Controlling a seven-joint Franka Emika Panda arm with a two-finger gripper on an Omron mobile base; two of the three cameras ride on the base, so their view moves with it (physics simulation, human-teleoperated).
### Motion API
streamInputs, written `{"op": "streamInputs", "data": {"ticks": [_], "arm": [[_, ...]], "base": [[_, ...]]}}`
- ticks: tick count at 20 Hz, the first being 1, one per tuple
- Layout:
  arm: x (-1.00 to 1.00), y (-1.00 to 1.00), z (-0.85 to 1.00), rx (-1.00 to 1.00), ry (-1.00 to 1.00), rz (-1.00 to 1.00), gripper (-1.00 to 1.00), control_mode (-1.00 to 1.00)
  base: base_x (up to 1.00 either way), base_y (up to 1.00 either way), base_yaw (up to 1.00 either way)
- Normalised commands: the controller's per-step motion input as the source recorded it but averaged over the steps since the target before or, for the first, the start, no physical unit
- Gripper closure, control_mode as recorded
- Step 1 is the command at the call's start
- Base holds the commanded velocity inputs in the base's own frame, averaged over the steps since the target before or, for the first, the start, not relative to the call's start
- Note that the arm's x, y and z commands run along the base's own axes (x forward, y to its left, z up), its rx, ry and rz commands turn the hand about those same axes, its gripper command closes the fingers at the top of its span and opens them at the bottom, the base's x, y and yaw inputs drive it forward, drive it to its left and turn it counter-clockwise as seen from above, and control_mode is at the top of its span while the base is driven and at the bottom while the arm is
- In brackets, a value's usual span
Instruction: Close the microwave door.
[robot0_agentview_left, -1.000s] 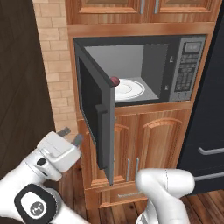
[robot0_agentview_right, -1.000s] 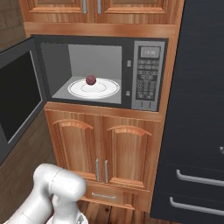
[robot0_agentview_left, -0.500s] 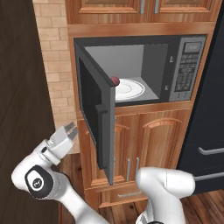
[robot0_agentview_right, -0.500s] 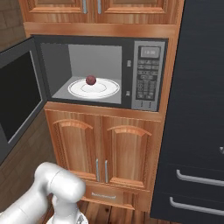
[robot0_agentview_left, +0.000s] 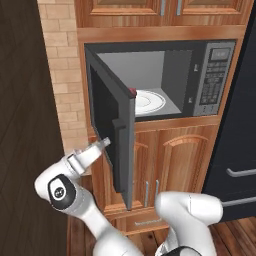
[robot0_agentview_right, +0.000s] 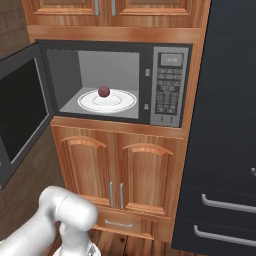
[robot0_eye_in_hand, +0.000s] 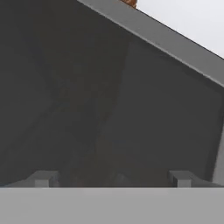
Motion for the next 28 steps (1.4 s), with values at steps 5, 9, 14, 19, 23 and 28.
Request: {"op": "streamInputs", "data": {"ticks": [5, 9, 14, 19, 23, 28], "arm": [[0.33, -0.26, 0.00, 0.00, 0.37, -0.18, -1.00, -1.00], [0.36, -0.28, 0.00, -0.03, 0.36, -0.19, -1.00, -1.00], [0.47, -0.43, 0.00, 0.00, 0.36, -0.11, -1.00, -1.00], [0.58, -0.26, 0.00, 0.00, 0.40, 0.02, -1.00, -1.00], [0.52, -0.10, 0.00, 0.00, 0.37, 0.15, -1.00, -1.00], [0.35, 0.00, -0.02, 0.01, 0.31, 0.32, -1.00, -1.00]], "base": [[0.00, 0.00, 0.00], [0.00, 0.00, 0.00], [0.00, 0.00, 0.00], [0.00, 0.00, 0.00], [0.00, 0.00, 0.00], [0.00, 0.00, 0.00]]}}
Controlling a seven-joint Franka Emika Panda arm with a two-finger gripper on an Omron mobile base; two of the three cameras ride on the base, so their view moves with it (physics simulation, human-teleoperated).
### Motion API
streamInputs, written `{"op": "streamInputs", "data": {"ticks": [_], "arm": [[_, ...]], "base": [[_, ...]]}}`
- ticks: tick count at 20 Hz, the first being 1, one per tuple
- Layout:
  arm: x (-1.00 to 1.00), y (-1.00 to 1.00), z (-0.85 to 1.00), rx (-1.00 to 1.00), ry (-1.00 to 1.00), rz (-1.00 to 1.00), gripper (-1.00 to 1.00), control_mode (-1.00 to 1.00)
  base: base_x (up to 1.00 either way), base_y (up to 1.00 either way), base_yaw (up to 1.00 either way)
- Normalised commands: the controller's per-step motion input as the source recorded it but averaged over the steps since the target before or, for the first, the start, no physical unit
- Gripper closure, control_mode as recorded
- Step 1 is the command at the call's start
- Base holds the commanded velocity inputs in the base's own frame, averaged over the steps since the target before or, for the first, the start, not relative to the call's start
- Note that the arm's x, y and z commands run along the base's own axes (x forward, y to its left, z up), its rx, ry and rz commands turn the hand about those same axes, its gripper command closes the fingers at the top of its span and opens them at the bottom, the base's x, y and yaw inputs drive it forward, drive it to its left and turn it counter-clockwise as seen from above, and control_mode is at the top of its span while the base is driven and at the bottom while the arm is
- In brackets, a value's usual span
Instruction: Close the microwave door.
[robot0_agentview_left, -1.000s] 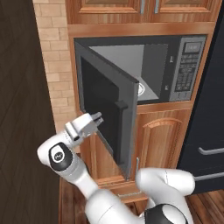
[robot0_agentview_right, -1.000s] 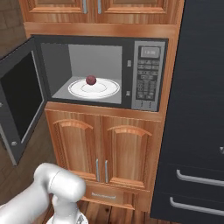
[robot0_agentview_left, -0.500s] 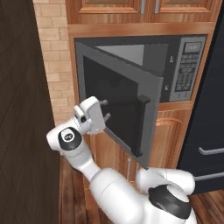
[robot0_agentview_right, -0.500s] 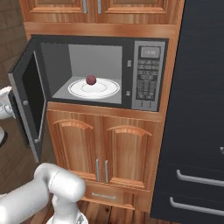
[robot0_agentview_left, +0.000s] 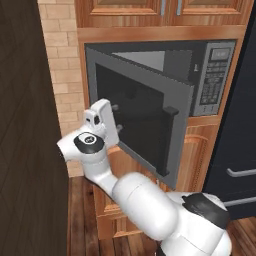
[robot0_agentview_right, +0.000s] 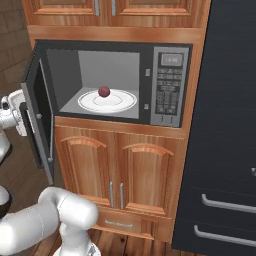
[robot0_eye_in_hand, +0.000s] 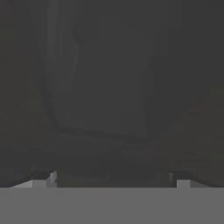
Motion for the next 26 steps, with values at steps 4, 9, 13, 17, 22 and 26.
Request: {"op": "streamInputs", "data": {"ticks": [4, 9, 13, 17, 22, 26], "arm": [[0.55, -0.02, -0.08, 0.19, 0.18, 0.47, -1.00, -1.00], [0.25, -0.02, -0.04, 0.20, 0.02, 0.16, -1.00, -1.00], [0.13, -0.27, -0.31, 0.15, 0.02, -0.07, -1.00, -1.00], [0.46, -0.49, -0.25, 0.12, 0.06, -0.13, -1.00, -1.00], [0.75, -0.57, -0.23, 0.06, 0.14, -0.11, -1.00, -1.00], [0.57, -0.72, -0.01, 0.11, 0.08, 0.00, -1.00, -1.00]], "base": [[0.00, 0.00, 0.00], [0.00, 0.00, 0.00], [0.00, 0.00, 0.00], [0.00, 0.00, 0.00], [0.00, 0.00, 0.00], [0.00, 0.00, 0.00]]}}
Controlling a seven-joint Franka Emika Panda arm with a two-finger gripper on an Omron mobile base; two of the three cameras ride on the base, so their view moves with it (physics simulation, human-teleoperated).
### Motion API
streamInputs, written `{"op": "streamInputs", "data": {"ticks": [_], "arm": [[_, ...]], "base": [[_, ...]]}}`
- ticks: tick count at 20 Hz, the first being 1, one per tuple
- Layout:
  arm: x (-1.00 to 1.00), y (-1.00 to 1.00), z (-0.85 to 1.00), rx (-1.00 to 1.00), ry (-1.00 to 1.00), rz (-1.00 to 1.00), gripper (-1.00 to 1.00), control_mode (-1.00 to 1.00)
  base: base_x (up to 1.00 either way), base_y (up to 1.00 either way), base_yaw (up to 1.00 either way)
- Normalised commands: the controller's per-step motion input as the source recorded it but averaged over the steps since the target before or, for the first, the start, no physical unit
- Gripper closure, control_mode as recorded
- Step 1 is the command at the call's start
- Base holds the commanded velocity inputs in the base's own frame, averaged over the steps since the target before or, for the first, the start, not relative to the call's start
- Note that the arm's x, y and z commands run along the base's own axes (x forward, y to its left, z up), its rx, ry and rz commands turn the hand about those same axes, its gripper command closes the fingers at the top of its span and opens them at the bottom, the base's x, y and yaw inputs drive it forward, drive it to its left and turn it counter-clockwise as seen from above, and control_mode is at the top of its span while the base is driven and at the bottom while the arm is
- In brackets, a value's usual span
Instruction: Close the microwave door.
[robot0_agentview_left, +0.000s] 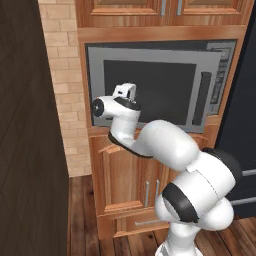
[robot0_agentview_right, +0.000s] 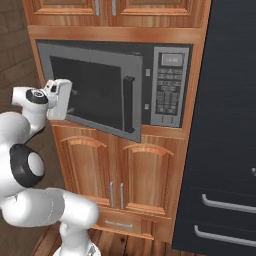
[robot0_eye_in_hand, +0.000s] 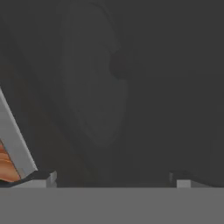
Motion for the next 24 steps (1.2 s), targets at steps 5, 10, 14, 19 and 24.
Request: {"op": "streamInputs", "data": {"ticks": [5, 10, 14, 19, 24], "arm": [[0.29, -0.58, 0.00, 0.11, -0.01, 0.09, -1.00, -1.00], [0.14, -0.47, 0.00, 0.08, -0.14, 0.17, -1.00, -1.00], [0.10, -0.21, 0.00, 0.02, -0.04, 0.13, -1.00, -1.00], [0.24, -0.12, 0.00, 0.00, 0.00, 0.08, -1.00, -1.00], [0.30, -0.15, 0.00, 0.00, 0.00, 0.08, -1.00, -1.00]], "base": [[0.00, 0.00, 0.00], [0.00, 0.00, 0.00], [0.00, 0.00, 0.00], [0.00, 0.00, 0.00], [0.00, 0.00, 0.00]]}}
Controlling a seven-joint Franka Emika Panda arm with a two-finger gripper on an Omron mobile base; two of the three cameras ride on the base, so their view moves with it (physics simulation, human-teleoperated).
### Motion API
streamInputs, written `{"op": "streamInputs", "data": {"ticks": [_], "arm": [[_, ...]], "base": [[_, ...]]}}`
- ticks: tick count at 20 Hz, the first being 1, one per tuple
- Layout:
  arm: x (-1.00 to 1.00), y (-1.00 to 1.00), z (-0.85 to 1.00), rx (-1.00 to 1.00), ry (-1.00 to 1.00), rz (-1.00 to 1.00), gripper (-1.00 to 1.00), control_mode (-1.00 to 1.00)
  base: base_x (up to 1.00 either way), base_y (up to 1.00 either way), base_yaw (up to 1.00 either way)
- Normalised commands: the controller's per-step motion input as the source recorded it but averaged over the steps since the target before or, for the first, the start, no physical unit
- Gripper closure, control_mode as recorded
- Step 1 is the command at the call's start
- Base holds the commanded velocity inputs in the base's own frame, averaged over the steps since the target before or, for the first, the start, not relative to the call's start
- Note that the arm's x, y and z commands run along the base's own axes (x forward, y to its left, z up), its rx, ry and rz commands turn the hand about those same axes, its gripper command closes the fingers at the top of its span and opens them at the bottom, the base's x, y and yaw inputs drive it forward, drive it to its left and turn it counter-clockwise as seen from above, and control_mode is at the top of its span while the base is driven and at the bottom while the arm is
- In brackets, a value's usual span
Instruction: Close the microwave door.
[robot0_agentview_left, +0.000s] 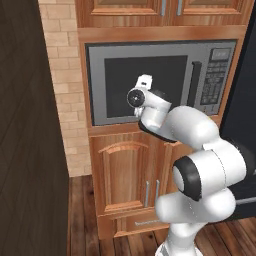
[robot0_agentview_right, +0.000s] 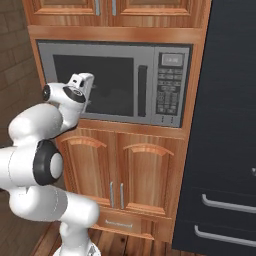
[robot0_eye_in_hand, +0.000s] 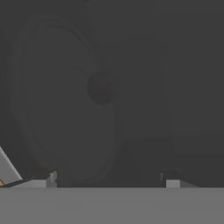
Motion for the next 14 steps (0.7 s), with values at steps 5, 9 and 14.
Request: {"op": "streamInputs", "data": {"ticks": [5, 9, 14], "arm": [[0.19, 0.00, 0.00, 0.00, 0.00, 0.04, -1.00, -1.00], [0.12, -0.02, 0.00, 0.00, 0.00, 0.02, -1.00, -1.00], [-0.07, 0.00, 0.01, 0.00, 0.00, 0.00, -1.00, -1.00]], "base": [[0.00, 0.00, 0.00], [0.00, 0.00, 0.00], [0.00, 0.00, 0.00]]}}
